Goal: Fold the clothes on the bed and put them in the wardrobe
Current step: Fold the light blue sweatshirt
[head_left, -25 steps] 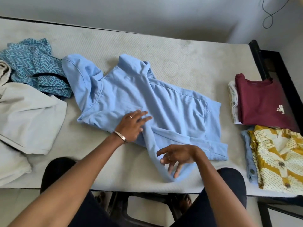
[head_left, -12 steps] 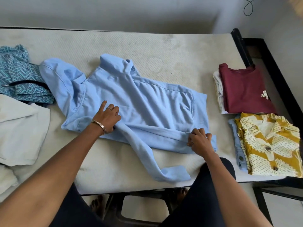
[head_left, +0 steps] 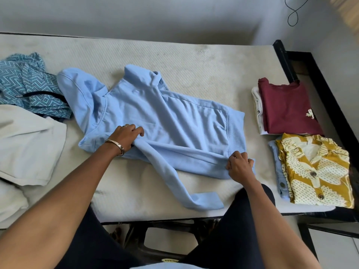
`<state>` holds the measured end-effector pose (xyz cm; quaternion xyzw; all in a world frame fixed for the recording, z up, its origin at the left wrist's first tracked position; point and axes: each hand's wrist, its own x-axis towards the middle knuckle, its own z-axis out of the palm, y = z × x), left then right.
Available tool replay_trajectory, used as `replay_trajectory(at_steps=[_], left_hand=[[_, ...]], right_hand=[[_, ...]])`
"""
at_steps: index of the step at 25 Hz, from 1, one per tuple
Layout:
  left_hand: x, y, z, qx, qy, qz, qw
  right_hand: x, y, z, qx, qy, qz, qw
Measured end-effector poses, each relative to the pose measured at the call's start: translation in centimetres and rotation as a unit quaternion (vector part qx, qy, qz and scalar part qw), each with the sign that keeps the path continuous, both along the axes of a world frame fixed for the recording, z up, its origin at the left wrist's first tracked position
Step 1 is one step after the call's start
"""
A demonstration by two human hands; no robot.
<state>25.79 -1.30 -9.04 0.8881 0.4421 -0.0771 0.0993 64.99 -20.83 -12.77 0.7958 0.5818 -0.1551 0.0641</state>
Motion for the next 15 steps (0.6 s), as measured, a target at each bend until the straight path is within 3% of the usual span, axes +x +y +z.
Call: replay_trajectory(at_steps=[3,7,9,12,15], left_hand=[[-0.3,-0.1,1.4,-0.021,0.000,0.010,1.000],[-0.3,-0.6,4.1,-0.119,-0.010,0.000,0.993],[-0.5,-1.0,4.5,-0.097,0.032,0.014,0.995],[-0.4,-1.9,3.9,-0.041,0.054,0.059,0.996],[-0.3,-2.6,3.4,-0.046,-0.004,0.079,0.996]], right_hand=[[0.7,-1.1,0.7,0.011,0.039,-0.014,0.999],[0.0,-2.0,1.0,-0.054,0.066,-0.134,0.987],[-0.7,-1.5,0.7,-0.070,0.061,-0.160,0.983],[-0.8,-1.3,0.6,-0.005,0.084,-0.196,0.977],[0.5,-2.4,0.4,0.088,0.082,-0.251,0.960]])
